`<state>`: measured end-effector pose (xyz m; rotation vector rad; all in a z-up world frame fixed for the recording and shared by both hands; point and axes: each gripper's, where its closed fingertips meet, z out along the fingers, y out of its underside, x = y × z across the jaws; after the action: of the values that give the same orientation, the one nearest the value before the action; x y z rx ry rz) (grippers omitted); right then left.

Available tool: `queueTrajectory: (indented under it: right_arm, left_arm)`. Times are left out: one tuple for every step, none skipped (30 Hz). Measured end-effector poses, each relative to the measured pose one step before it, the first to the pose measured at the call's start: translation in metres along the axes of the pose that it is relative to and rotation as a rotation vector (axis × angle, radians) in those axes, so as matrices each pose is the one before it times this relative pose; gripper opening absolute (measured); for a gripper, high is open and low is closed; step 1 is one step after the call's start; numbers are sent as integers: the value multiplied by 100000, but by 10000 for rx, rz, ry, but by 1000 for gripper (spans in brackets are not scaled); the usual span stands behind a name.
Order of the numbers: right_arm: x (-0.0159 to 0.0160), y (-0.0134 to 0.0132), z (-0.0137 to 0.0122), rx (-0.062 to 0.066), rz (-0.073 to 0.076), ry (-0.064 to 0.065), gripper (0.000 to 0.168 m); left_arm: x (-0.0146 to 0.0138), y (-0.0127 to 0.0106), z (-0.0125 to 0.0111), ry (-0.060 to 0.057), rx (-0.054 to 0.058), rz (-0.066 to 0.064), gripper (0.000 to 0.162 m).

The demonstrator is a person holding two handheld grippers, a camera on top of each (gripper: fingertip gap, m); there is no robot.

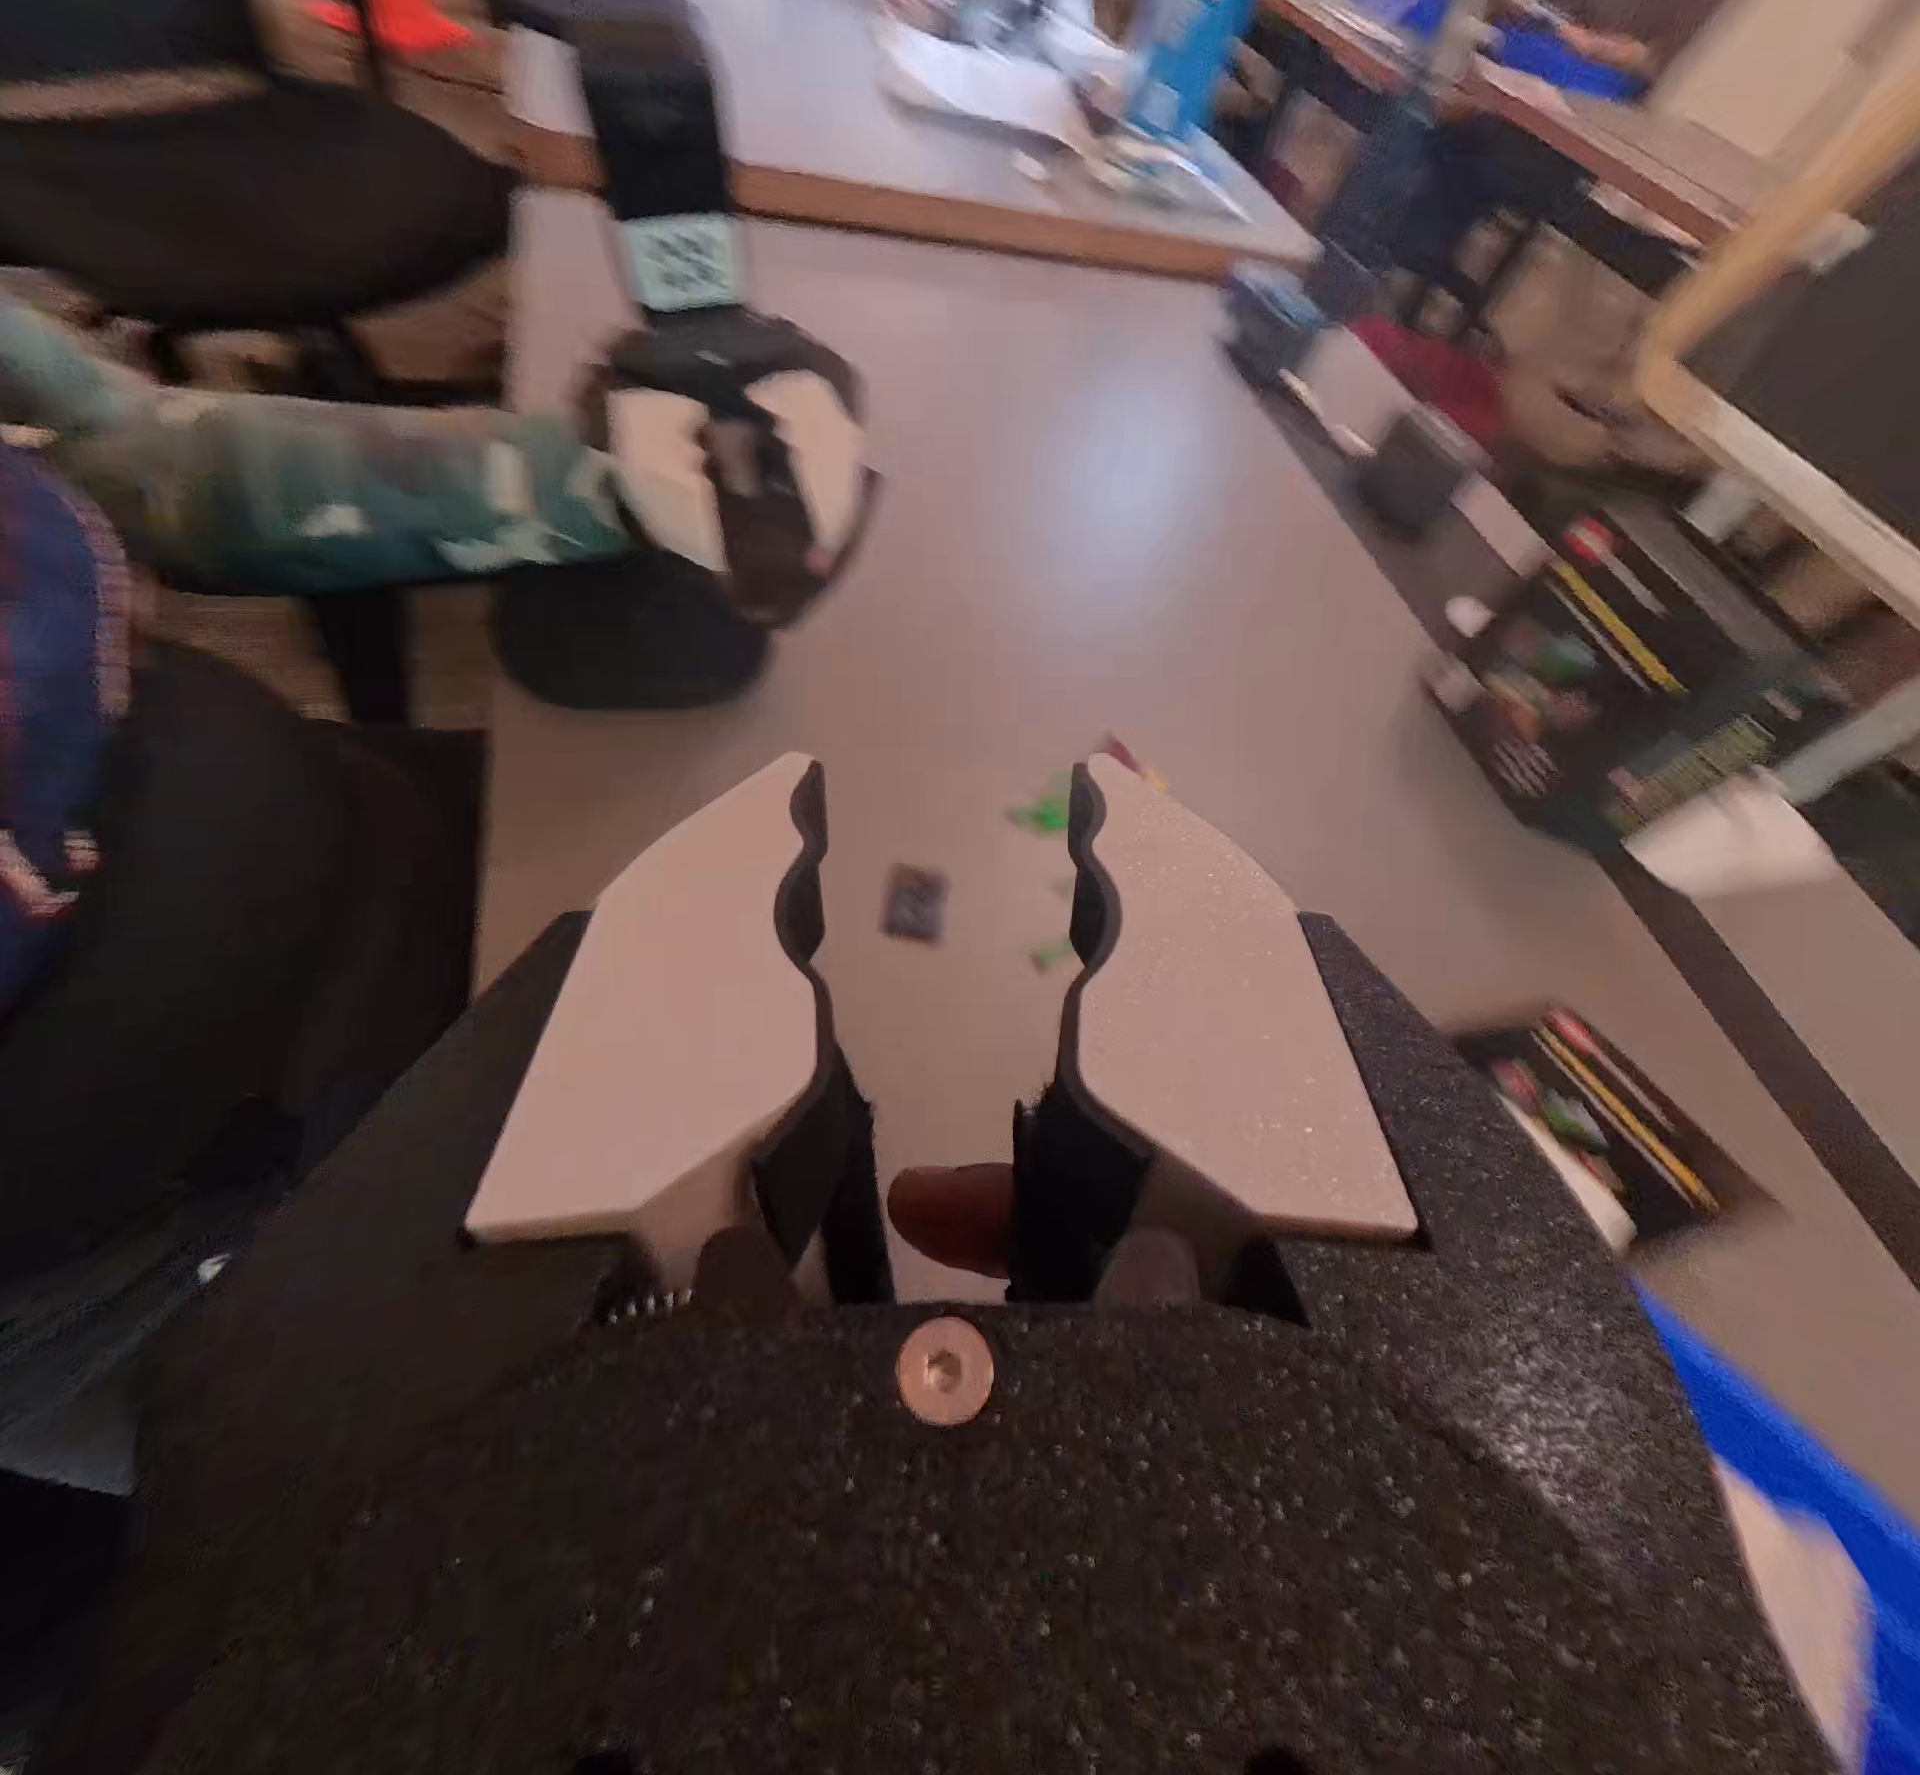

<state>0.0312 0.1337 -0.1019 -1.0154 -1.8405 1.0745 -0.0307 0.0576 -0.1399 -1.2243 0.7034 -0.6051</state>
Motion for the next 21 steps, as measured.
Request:
queueTrajectory:
  right_arm:
    - [-1261, -765, 1170, 282, -177, -661, 45]
    - [-997, -551, 1289, 195, -88, -550, 45]
    - [-779, -324, 1337, 111, -30, -470, 45]
    - [-596, -188, 1318, 83, -14, -391, 45]
    - [-414, -98, 1212, 81, -17, -308, 45]
    - [-273, -54, 1072, 109, -9, -234, 45]
    - [-106, -41, 917, 157, 19, -153, 45]
    - [88, -67, 781, 224, 59, -47, 46]
    - [291, -69, 642, 264, 67, 64, 47]
    - [322, -54, 502, 272, 56, 97, 48]
    - [210, -19, 359, 240, 53, 25, 49]
    - [95, -53, 238, 239, 84, -41, 48]
    - [-87, -24, 161, 195, 105, -143, 45]
    - [-187, 82, 132, 79, 93, -205, 42]
    - [-83, 158, 116, -14, 56, -108, 41]
    - [55, 167, 106, -44, -23, 12, 39]
    - [49, 93, 84, 7, -94, 36, 37]
    - [-39, -7, 51, 69, -97, -17, 30]
    - [64, -28, 8, 62, -37, 53, 25]
    - [60, 41, -49, -16, -5, 20, 25]
    - [37, 83, -112, -89, 61, -15, 25]
  left_arm:
    - [134, -394, -91, 75, 249, 24, 26]
    - [104, -389, -91, 43, 244, 51, 26]
    - [48, -369, -93, 11, 233, 64, 26]
    - [1, -361, -100, -10, 225, 51, 26]
    - [-20, -373, -120, -16, 229, 24, 26]
    - [-24, -372, -108, -12, 230, -7, 26]
    - [-52, -317, -107, -22, 200, -25, 26]
    - [-94, -204, -83, -44, 125, -28, 27]
    - [-82, -27, -32, -42, 28, -13, 26]
    - [-4, 43, 17, -5, -24, 4, 26]
    - [56, 40, 36, 23, -20, 8, 26]
    - [49, 31, 42, 18, -7, 10, 26]
    - [31, 32, 25, 11, -10, 6, 26]
    - [13, 22, 11, 13, -10, -7, 26]
    - [6, -3, 0, 14, 5, -22, 26]
    - [24, -2, 1, 22, 11, -30, 26]
    - [31, 12, 9, 21, -4, -26, 26]
    - [16, 41, 17, 14, -21, -10, 26]
    - [4, 38, 21, -10, -13, -16, 26]
    - [-38, 83, 22, -38, -35, 0, 26]
    - [-57, 150, 32, -56, -84, 10, 27]
